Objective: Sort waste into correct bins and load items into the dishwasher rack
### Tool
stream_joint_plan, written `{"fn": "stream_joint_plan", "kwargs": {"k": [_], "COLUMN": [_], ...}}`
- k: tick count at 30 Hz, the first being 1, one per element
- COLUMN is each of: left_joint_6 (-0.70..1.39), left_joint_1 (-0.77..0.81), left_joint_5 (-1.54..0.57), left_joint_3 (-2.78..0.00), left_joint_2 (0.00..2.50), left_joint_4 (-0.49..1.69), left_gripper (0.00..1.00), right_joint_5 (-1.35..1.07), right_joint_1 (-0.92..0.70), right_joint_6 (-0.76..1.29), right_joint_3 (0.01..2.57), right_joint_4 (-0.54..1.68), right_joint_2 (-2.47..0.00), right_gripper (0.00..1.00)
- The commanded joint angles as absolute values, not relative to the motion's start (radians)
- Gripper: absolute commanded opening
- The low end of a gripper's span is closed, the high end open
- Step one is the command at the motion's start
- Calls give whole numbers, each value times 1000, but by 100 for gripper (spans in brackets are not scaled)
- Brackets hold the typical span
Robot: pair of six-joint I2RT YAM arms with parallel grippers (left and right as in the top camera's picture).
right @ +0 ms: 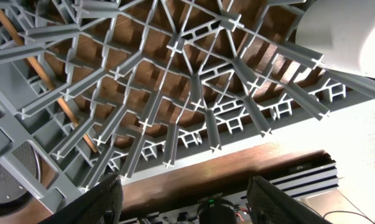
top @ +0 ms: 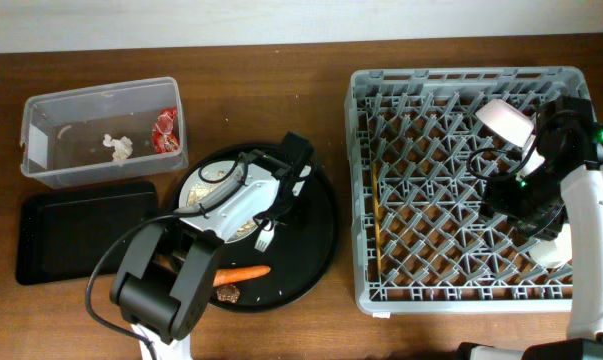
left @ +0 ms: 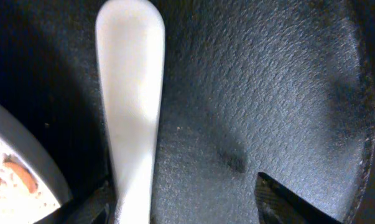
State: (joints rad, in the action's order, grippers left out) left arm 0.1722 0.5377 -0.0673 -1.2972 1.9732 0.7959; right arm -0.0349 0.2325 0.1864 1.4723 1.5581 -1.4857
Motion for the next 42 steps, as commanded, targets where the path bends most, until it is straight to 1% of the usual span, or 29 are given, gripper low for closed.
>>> {"fn": "stream_joint_plan", "kwargs": {"k": [1, 3, 4, 7, 11, 15, 16, 20, 21, 22, 24, 25, 26, 28, 30, 32, 33, 36, 41, 42], "left_joint_6": [166, 166, 166, 166, 166, 166, 166, 167, 167, 167, 167, 225, 312, 381, 510, 605, 682, 832, 867, 867], "left_joint_1": [537, 537, 537, 537, 537, 536, 536, 536, 536, 536, 536, 537, 547, 590, 647, 717, 761, 819, 830, 830], "left_joint_5": [-64, -64, -64, -64, -64, -64, -64, -73, -158, -227, -507, -630, -673, -636, -487, -404, -290, -140, -126, -126], "left_joint_3": [-1293, -1293, -1293, -1290, -1283, -1293, -1317, -1488, -1615, -1676, -1792, -1816, -1817, -1817, -1816, -1816, -1814, -1798, -1762, -1762], "left_joint_2": [2002, 2002, 2002, 2002, 2002, 2001, 2001, 2001, 1999, 1998, 1995, 1995, 1995, 1995, 1997, 1997, 1998, 2001, 2080, 2080], "left_joint_4": [834, 842, 849, 861, 866, 869, 882, 1010, 1074, 1096, 1099, 1081, 1050, 1018, 1016, 982, 982, 978, 972, 973], "left_gripper": [57, 47, 44, 26, 19, 2, 0, 0, 0, 0, 0, 0, 0, 0, 0, 0, 0, 0, 0, 1], "right_joint_5": [-41, -41, -41, -41, -41, -41, -41, -41, -41, -41, -41, -41, -41, -41, -41, -41, -41, -41, -41, -41], "right_joint_1": [236, 236, 236, 236, 236, 236, 236, 236, 236, 236, 236, 236, 236, 236, 236, 236, 236, 236, 236, 236], "right_joint_6": [187, 187, 187, 187, 187, 187, 187, 187, 187, 187, 187, 187, 187, 187, 187, 187, 187, 187, 187, 187], "right_joint_3": [1467, 1467, 1467, 1467, 1467, 1467, 1467, 1467, 1467, 1467, 1467, 1467, 1467, 1467, 1467, 1467, 1467, 1467, 1467, 1467], "right_joint_4": [1558, 1558, 1558, 1558, 1558, 1558, 1559, 1559, 1558, 1559, 1559, 1559, 1559, 1559, 1559, 1559, 1563, 1566, 1566, 1566], "right_joint_2": [-1477, -1477, -1477, -1477, -1477, -1477, -1477, -1477, -1477, -1477, -1477, -1477, -1477, -1477, -1477, -1477, -1477, -1477, -1477, -1477], "right_gripper": [67, 67, 67, 67, 67, 67, 67, 67, 67, 67, 67, 67, 67, 67, 67, 67, 67, 67, 67, 67]}}
